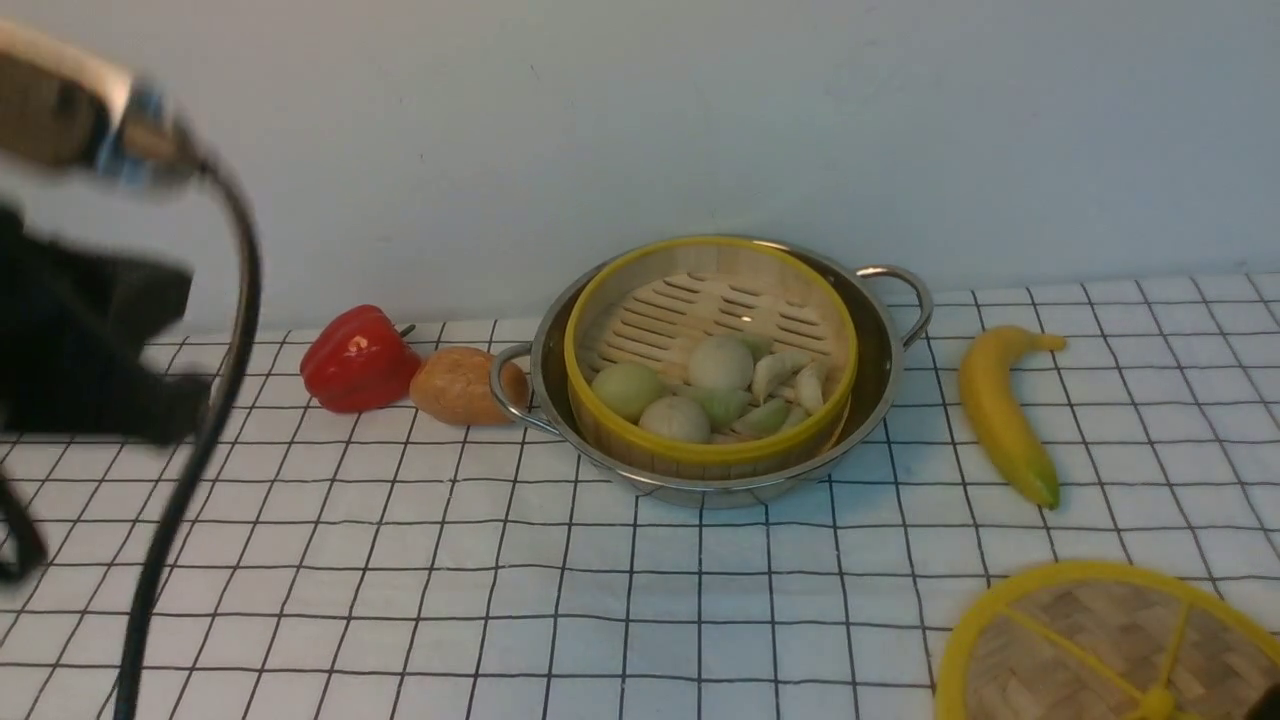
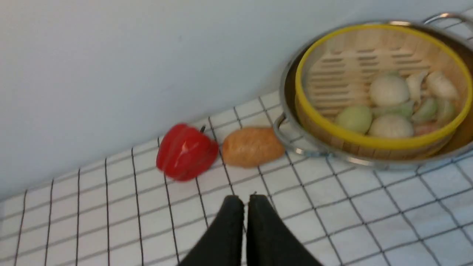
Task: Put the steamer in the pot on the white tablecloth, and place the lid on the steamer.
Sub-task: 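Move the gripper down to the bamboo steamer lid and grasp its center knob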
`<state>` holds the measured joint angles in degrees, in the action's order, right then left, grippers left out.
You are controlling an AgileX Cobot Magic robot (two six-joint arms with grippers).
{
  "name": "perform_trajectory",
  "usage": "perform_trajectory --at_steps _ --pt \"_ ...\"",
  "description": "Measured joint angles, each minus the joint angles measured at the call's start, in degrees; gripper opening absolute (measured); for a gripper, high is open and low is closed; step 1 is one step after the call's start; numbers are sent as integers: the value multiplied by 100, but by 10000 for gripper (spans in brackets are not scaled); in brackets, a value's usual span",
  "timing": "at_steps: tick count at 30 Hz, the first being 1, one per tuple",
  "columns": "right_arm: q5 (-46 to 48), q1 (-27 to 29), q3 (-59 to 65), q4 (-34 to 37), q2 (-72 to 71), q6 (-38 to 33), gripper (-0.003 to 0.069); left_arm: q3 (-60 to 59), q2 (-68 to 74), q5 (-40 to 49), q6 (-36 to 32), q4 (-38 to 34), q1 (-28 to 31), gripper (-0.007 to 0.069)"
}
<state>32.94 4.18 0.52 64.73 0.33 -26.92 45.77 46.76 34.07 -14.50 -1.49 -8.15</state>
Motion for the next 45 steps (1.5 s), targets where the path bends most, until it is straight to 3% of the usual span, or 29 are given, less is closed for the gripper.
perform_trajectory --at_steps 3,9,16,26,39,45 --pt "0 0 0 0 0 0 243 -1428 -930 -520 11 109 319 19" --pt "0 0 0 0 0 0 243 -3200 -2739 -1329 124 149 1000 27" --pt "6 0 0 0 0 0 243 -4263 -4212 -1743 346 62 1092 38" --pt "6 0 0 0 0 -38 243 -4625 -4659 -1135 436 68 1092 54" --pt "6 0 0 0 0 -45 243 -4625 -4670 -1125 441 149 1092 74" --pt "-1 -295 0 0 0 -45 243 -4625 -4670 -1121 441 149 1092 85"
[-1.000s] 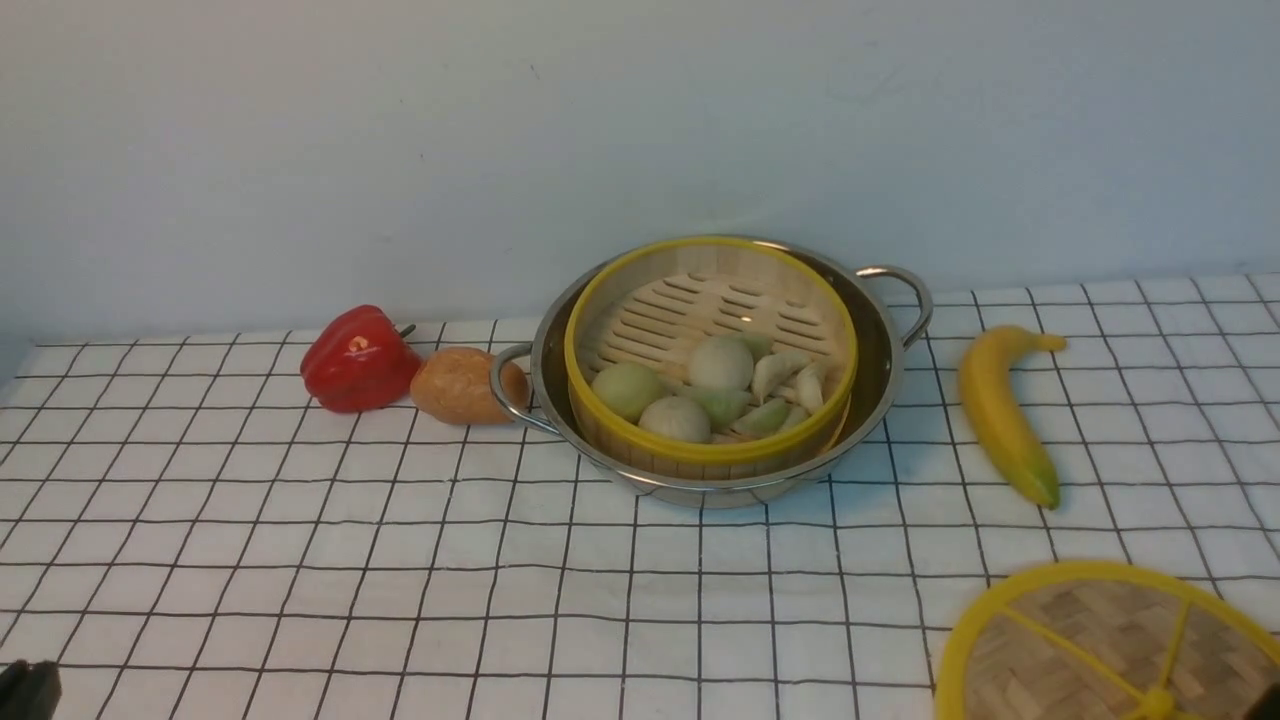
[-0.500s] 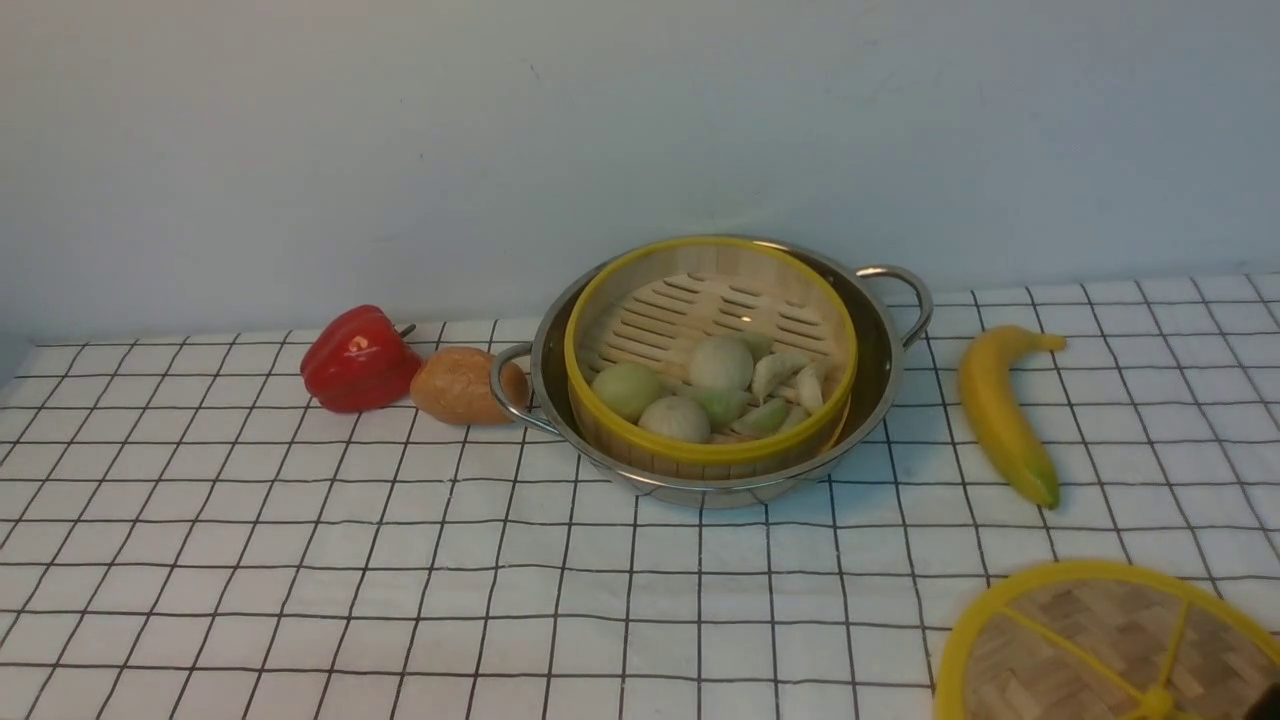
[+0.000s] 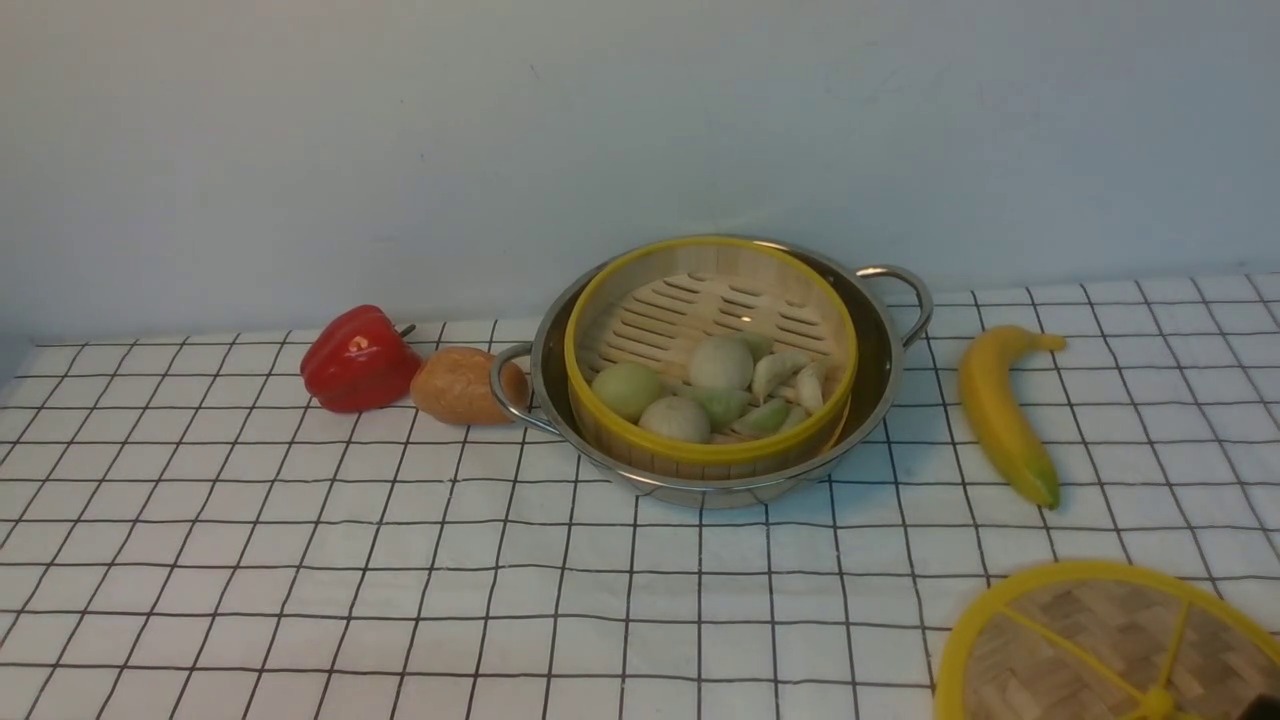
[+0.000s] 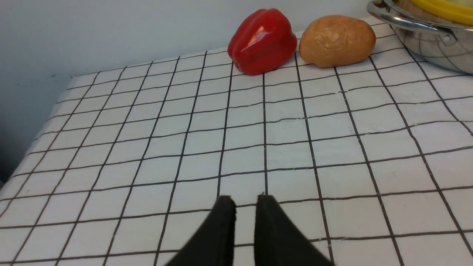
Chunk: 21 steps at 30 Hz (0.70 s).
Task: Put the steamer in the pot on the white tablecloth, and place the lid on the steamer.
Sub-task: 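Move the gripper down to the bamboo steamer lid and grasp its center knob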
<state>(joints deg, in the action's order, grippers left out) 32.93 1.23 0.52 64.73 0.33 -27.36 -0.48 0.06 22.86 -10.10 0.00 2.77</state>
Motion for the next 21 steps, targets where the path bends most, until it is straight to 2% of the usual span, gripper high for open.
perform_trajectory --at_steps 3,6,11,15,21 --pt "-35 -114 0 -86 0 -11 243 0 0 0 0 0 0 86" --pt "-42 -114 0 142 0 166 243 0 0 0 0 0 0 96" --pt "468 -114 -311 264 0 -243 243 0 0 0 0 0 0 100" --pt "1579 -114 -1563 224 -10 -1001 243 0 0 0 0 0 0 115" --pt "1847 -114 -3123 -350 -21 -1381 243 0 0 0 0 0 0 129"
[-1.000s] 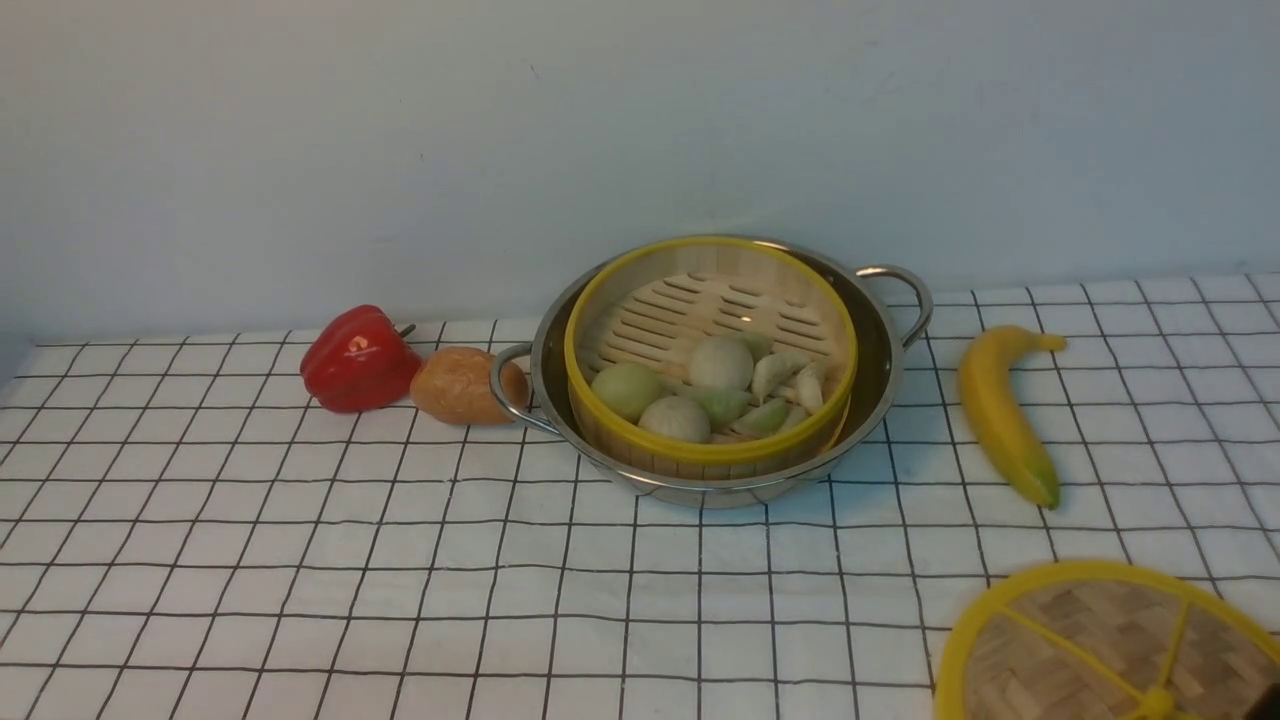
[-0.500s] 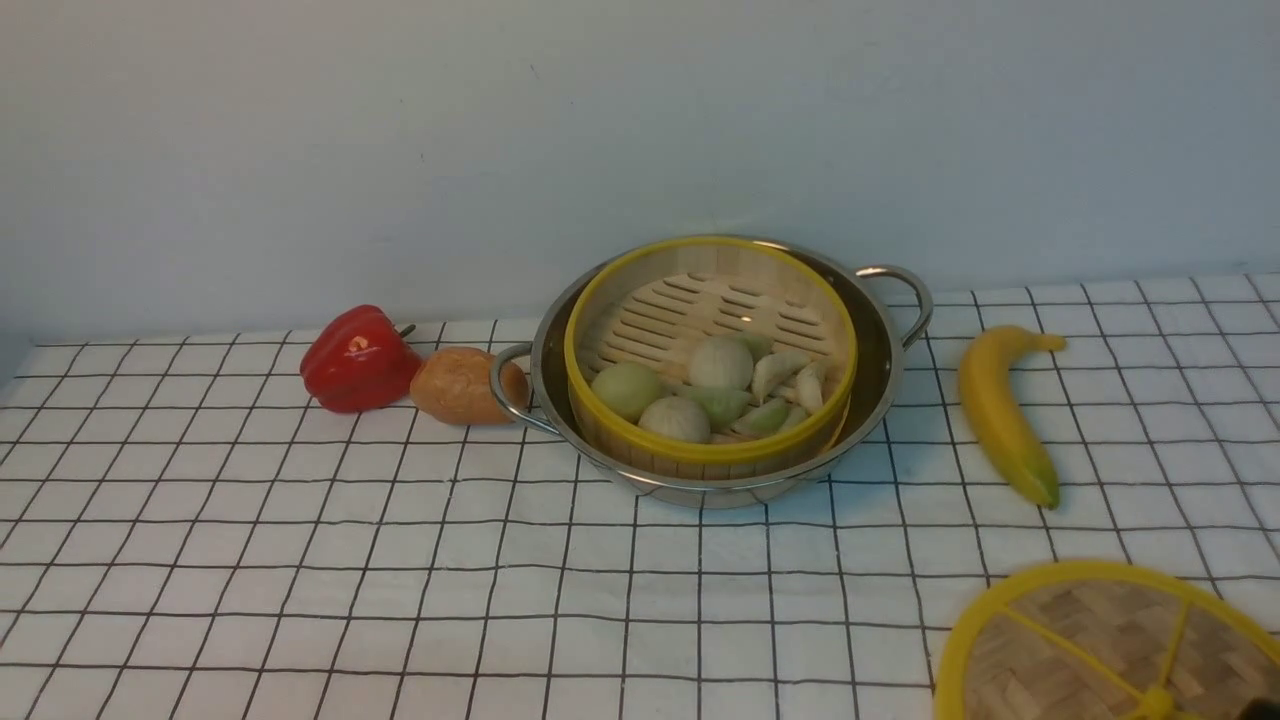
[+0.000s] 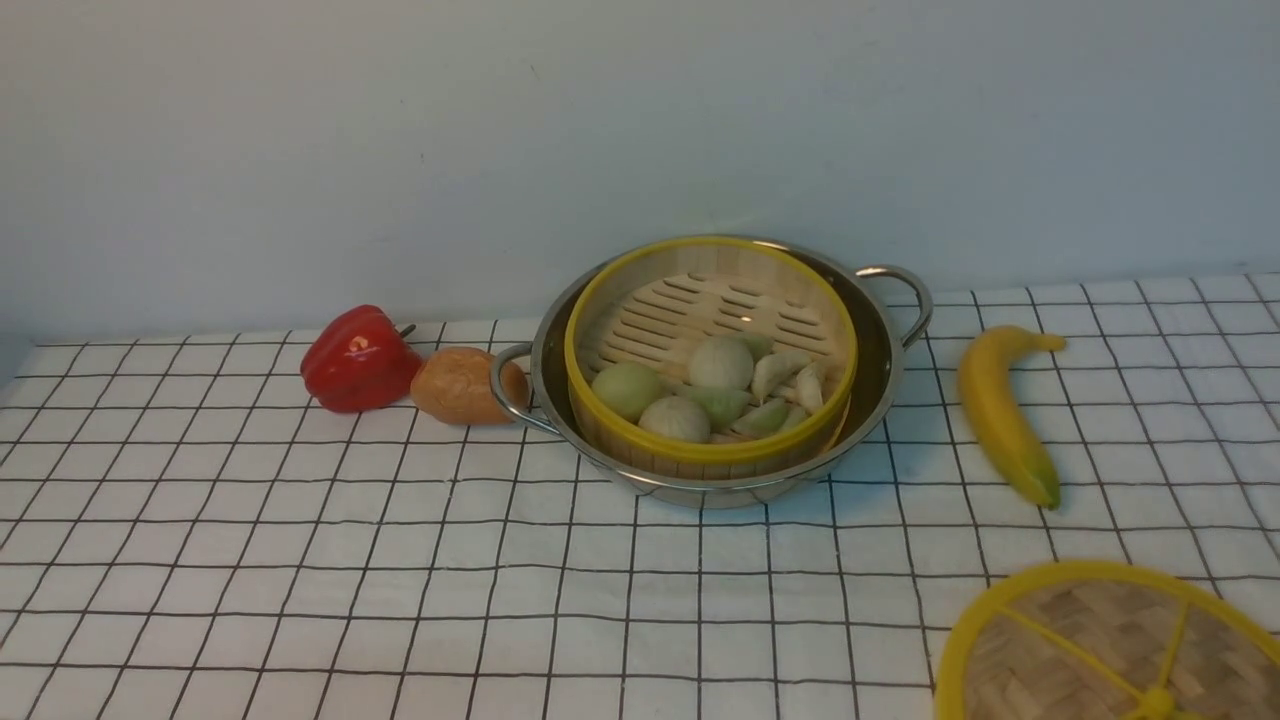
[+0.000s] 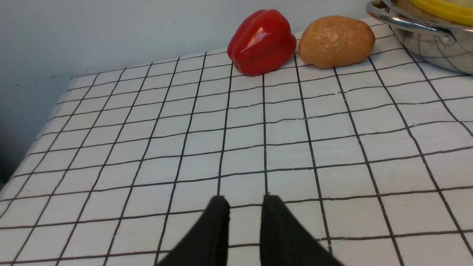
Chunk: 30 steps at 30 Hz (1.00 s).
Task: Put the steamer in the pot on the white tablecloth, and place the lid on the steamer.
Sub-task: 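Move the gripper down to the bamboo steamer lid and grasp its center knob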
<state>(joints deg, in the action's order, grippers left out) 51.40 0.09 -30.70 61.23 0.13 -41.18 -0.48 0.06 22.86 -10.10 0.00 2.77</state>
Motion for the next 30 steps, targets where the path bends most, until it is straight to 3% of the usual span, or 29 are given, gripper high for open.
perform_trajectory --at_steps 7,9,12,17,22,30 --pt "240 0 -737 -199 60 665 243 0 -6 0 0 0 0 147" --pt "775 0 -865 -699 189 847 243 0 -8 0 0 0 0 149" --pt "1769 0 -1048 -2180 681 1730 243 0 -8 0 0 0 0 152" --pt "1875 0 -1113 -3523 1561 2513 243 0 -8 0 0 0 0 160" --pt "1898 -45 -1119 -4506 3061 2353 243 0 -8 0 0 0 0 171" --pt "1838 -461 -1123 -4715 5061 1815 243 0 -8 0 0 0 0 185"
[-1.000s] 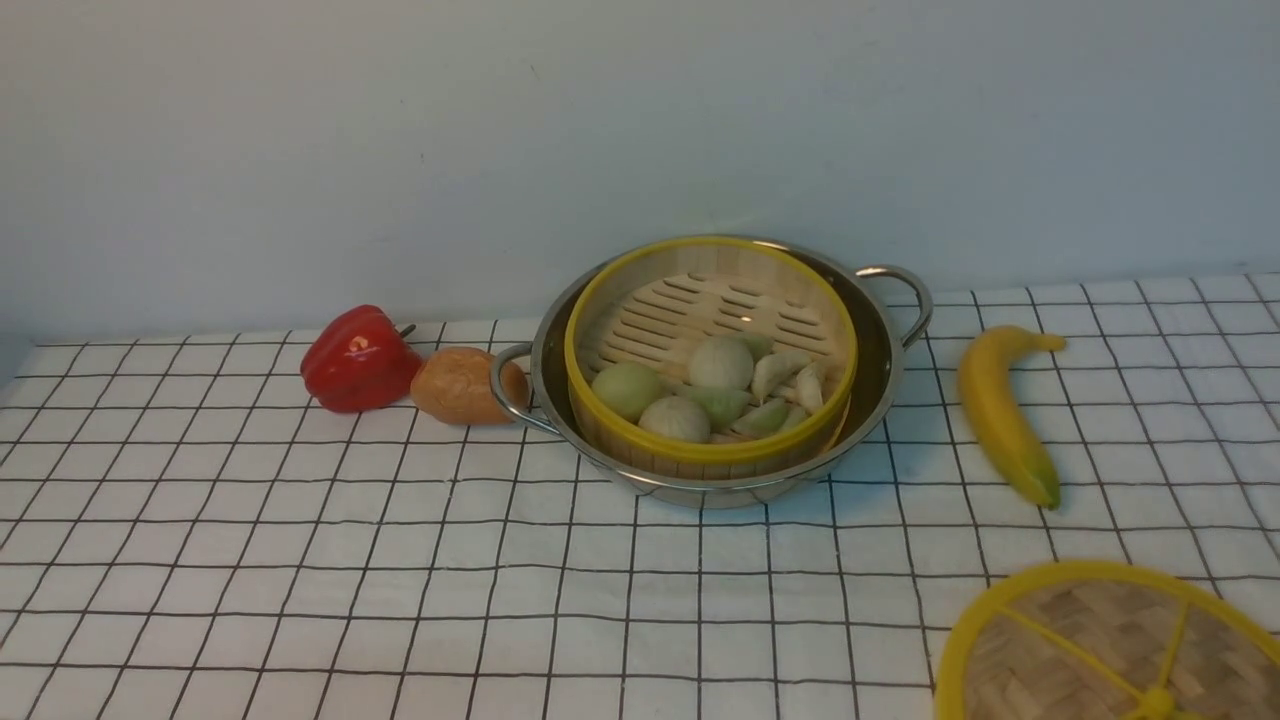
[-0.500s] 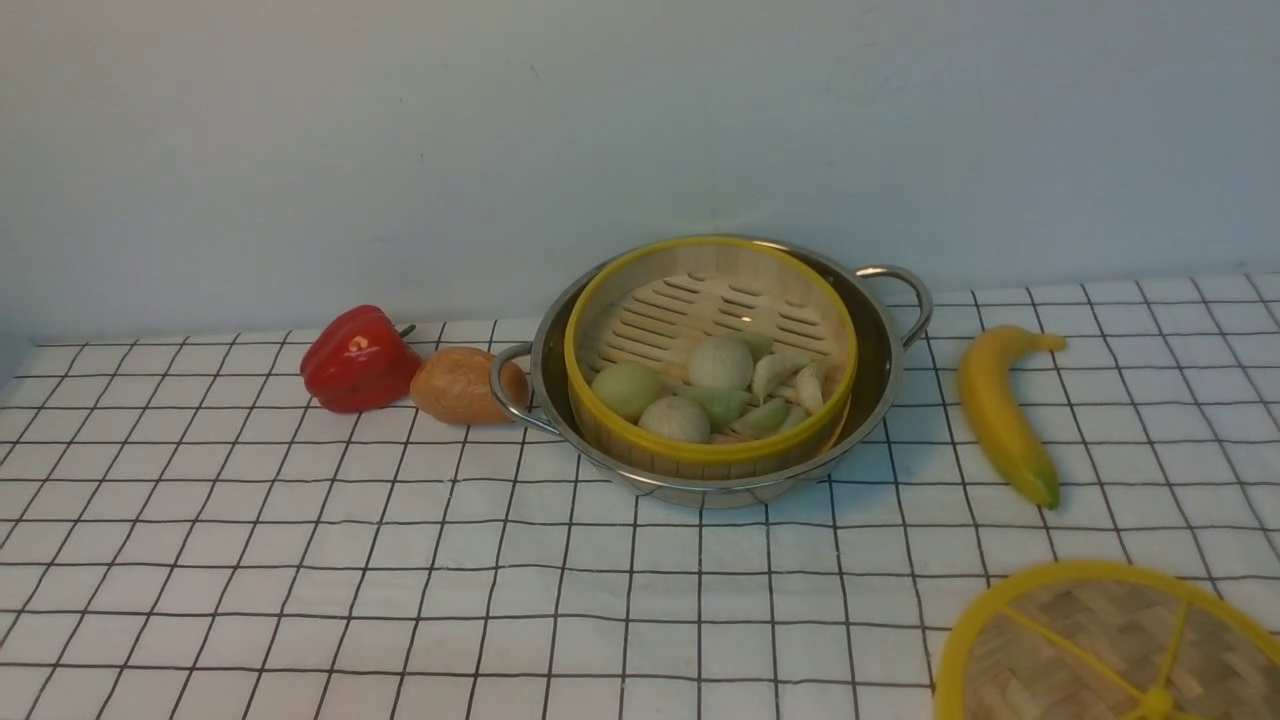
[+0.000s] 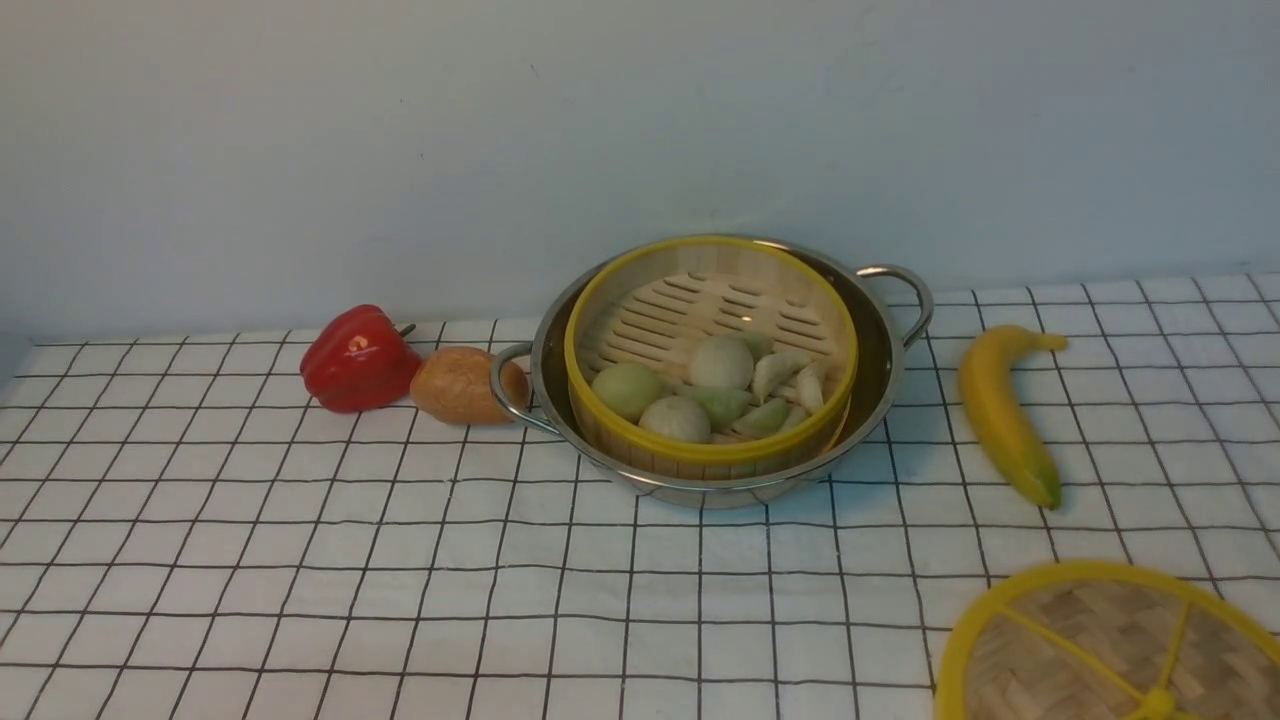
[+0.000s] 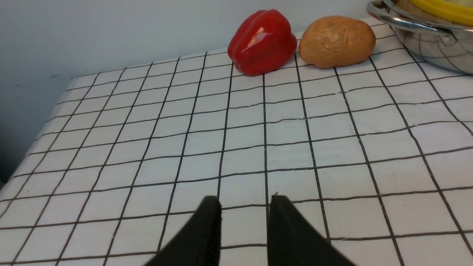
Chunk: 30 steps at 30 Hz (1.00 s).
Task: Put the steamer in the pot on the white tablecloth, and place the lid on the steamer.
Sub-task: 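Move the gripper down to the bamboo steamer lid and grasp its center knob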
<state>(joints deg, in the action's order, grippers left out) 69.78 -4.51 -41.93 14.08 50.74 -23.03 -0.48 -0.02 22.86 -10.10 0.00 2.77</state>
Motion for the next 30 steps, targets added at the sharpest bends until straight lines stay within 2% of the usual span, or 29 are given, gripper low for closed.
perform_trajectory --at_steps 4,6,12,18,30 --pt "-569 -399 0 -253 634 169 243 0 0 0 0 0 0 191" --pt "-975 -666 -2 -360 1089 499 243 0 0 0 0 0 0 191" --pt "-1310 -1090 -2 -742 2073 1086 243 0 0 0 0 0 0 202" --pt "-1683 -1139 -2 -1095 2736 1433 243 0 0 0 0 0 0 202" --pt "-2196 -1139 -6 -1173 3532 1491 243 0 0 0 0 0 0 202"
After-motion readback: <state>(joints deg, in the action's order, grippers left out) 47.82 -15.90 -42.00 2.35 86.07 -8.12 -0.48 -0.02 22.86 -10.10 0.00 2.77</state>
